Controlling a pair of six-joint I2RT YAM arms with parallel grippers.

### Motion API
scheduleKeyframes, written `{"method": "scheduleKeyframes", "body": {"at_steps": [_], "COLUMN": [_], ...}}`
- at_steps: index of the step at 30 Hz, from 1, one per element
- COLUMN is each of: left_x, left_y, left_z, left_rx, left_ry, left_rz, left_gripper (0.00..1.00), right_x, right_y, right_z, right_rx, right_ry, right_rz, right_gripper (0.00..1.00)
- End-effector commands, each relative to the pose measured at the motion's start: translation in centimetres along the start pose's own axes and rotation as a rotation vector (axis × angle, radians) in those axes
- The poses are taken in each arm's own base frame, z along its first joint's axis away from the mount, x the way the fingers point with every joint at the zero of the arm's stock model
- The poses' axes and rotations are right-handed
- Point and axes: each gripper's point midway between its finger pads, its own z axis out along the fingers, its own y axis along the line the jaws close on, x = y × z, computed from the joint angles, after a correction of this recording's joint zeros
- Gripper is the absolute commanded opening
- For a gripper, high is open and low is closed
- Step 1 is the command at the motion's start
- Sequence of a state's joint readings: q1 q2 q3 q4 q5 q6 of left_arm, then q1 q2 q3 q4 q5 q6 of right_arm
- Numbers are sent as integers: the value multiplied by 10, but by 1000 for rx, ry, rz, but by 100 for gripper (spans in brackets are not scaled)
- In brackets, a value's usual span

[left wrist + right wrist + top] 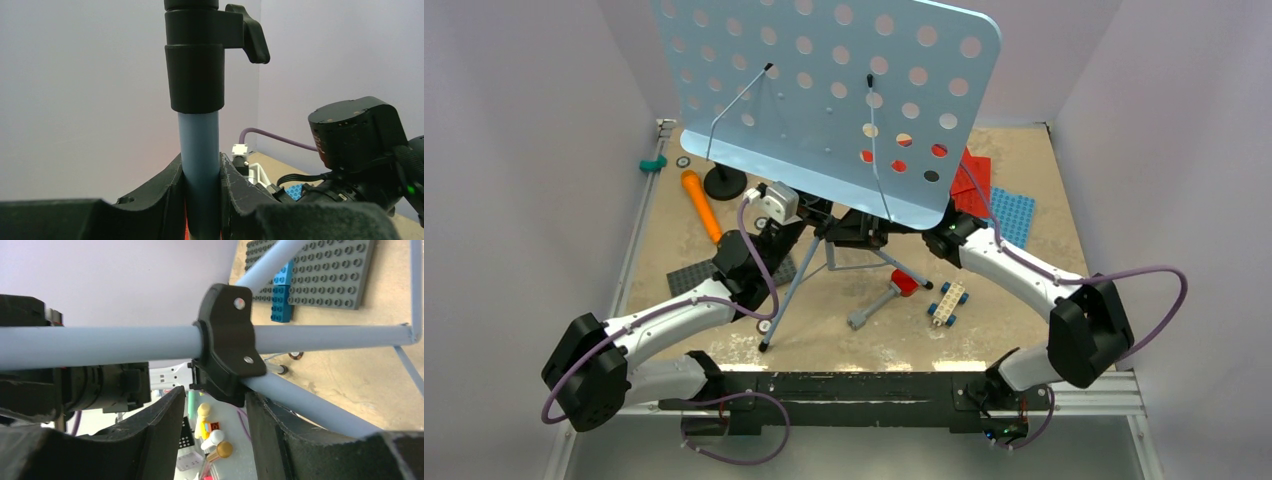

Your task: Pack up the instrument practice props

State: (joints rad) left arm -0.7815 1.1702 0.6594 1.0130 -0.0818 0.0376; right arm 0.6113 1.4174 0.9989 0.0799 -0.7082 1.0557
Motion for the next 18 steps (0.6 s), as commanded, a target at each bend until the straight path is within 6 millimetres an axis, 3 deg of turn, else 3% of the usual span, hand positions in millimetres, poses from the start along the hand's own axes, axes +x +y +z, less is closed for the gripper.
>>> {"method": "scheduleKeyframes", "body": {"at_steps": [1, 3, 8, 11, 18], "left_x": [87, 89, 91, 93, 99], "left_y": [-11, -12, -13, -14, -14], "left_z": [-34, -35, -35, -35, -31], "left_rx": [81, 87, 96, 101, 90], "left_ry": [292, 295, 299, 307, 328], "left_rz": [94, 96, 102, 104, 87], "left_gripper": [0, 0, 0, 0, 0], "right_x": [-15, -19, -25, -29, -57], "right_y": [37, 35, 31, 28, 14], "right_z": [1, 3, 8, 9, 0], "right_rx": [-85, -81, -86, -61, 99], "right_ry": [-6, -6, -3, -20, -187], "right_rz": [-66, -56, -42, -92, -408], "right_gripper": [51, 48, 24, 1, 0]}}
